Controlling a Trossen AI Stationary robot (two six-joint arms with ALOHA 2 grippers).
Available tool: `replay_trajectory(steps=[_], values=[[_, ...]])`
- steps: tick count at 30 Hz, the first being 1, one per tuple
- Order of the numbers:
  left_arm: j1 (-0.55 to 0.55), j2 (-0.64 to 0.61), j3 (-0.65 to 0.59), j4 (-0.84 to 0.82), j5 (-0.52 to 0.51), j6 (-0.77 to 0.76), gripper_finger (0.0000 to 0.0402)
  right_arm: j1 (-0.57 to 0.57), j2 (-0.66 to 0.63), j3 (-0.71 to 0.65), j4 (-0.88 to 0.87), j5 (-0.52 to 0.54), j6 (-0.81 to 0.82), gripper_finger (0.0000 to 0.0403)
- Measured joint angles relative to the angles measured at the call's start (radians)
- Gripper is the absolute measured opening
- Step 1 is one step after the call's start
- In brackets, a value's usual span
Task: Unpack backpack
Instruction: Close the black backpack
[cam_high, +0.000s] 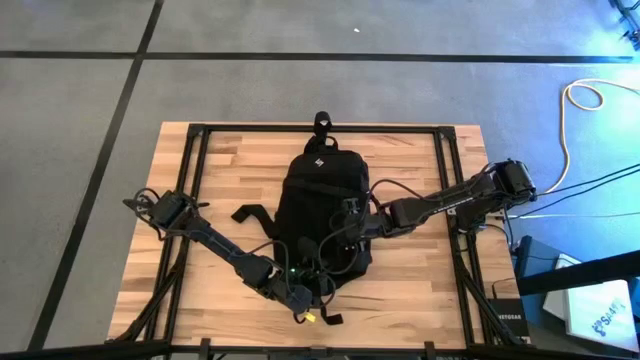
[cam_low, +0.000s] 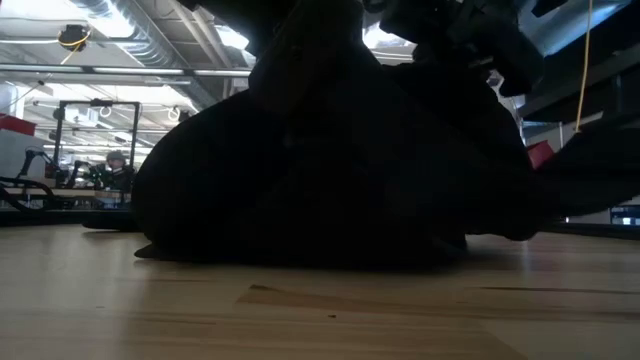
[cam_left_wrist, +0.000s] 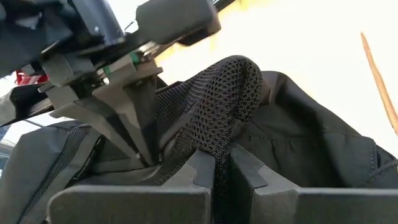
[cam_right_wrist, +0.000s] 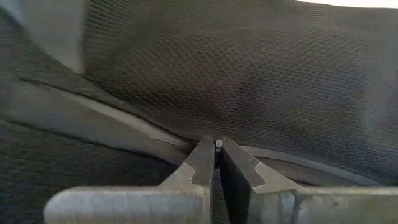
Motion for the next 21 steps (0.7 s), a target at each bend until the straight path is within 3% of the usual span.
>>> replay_trajectory(steps=[10, 21], values=[[-0.007, -0.001, 0.002, 0.004, 0.001, -0.004, 0.0, -0.043, 0.0, 0.001, -0.002, 0.09, -0.057, 0.0], [-0.008, -0.003, 0.003, 0.005, 0.002, -0.007, 0.0, -0.202, 0.001, 0.001, -0.005, 0.059, -0.111, 0.0]])
